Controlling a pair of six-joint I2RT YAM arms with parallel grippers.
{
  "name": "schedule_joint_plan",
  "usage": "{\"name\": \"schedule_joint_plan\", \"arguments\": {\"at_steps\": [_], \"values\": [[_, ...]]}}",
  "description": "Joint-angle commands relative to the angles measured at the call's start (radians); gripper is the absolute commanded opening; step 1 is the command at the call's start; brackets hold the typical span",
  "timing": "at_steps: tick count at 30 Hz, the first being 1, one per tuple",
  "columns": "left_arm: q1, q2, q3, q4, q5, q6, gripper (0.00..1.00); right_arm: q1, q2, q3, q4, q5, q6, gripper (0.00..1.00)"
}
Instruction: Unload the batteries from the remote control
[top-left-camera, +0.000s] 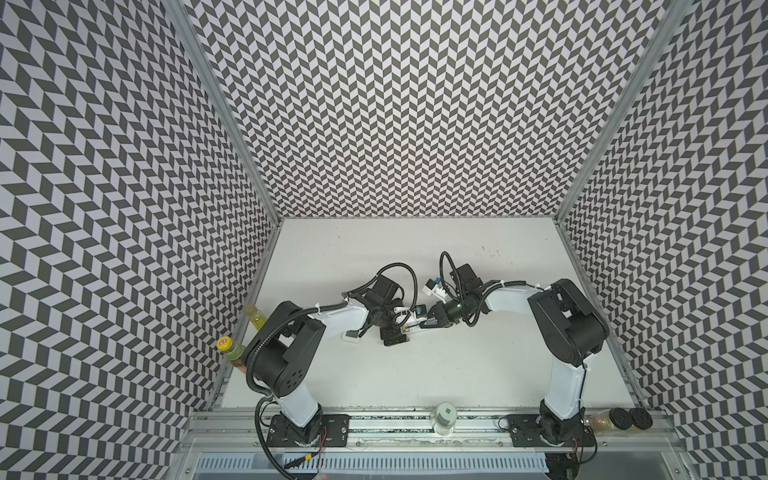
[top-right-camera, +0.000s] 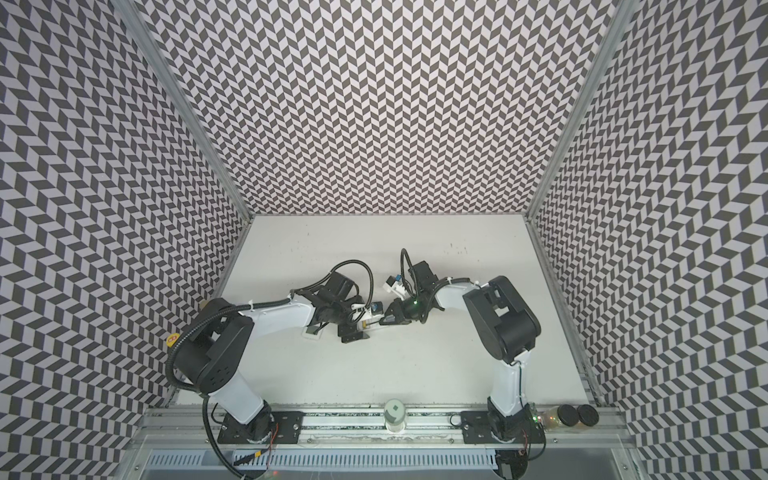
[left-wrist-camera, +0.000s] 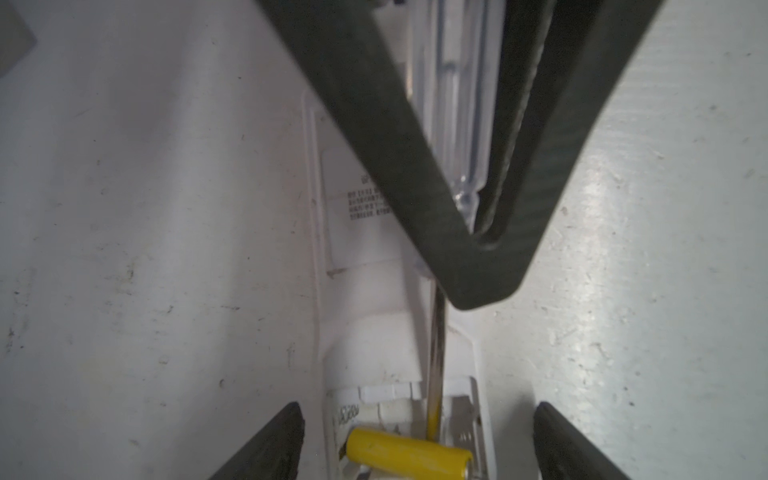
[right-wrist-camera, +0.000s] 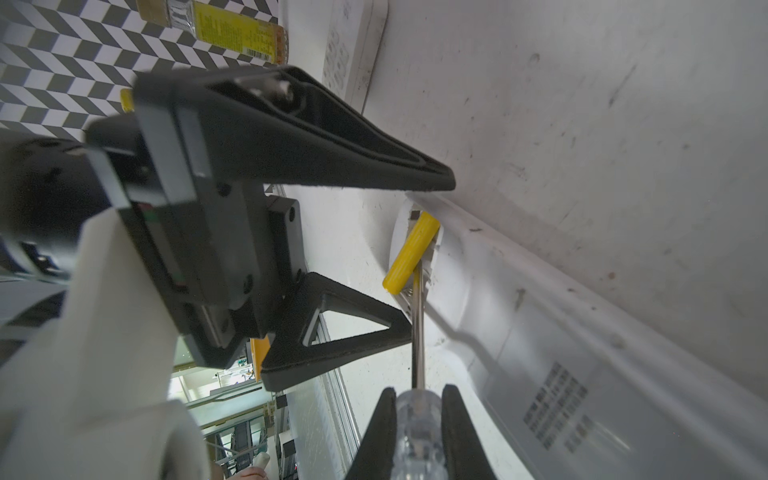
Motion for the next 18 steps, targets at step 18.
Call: {"name": "schedule_joint_plan", "arguments": {"at_steps": [18], "values": [[-0.008, -0.014, 0.03, -0.029, -0.022, -0.002, 0.81, -0.008, -0.005, 0.041, 0.041, -0.073, 0.035, 0.0]]}}
